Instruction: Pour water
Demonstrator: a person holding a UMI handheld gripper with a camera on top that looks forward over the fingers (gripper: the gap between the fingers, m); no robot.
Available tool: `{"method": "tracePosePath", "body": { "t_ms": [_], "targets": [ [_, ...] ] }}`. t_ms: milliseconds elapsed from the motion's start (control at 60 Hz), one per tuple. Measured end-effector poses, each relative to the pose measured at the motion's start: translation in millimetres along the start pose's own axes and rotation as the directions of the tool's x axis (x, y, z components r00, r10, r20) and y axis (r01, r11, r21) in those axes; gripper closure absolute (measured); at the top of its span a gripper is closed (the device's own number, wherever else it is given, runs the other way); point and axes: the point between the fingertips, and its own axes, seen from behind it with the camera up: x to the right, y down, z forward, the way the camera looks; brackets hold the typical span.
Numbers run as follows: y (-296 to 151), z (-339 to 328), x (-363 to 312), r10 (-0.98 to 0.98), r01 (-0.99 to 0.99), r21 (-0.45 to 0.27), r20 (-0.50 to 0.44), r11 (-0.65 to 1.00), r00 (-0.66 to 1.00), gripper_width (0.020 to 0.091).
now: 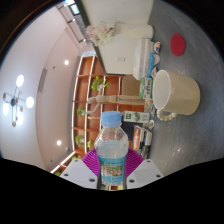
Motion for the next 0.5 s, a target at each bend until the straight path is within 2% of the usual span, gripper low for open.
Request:
{"method": "tracePosePath", "body": {
  "t_ms": [167, 300, 500],
  "targets": [
    [-31.9, 5.1, 7.7, 0.307, -0.309, 0.063, 0.041, 0.949, 0.951, 0.0821],
    [-44.5, 6.7, 17.6, 0.471, -0.475, 0.076, 0.059, 0.877, 0.88, 0.0823],
    [-47.7, 14.1, 24.6, 0.515, -0.518, 0.069, 0.056, 0.853, 0.856, 0.0821]
  ]
}}
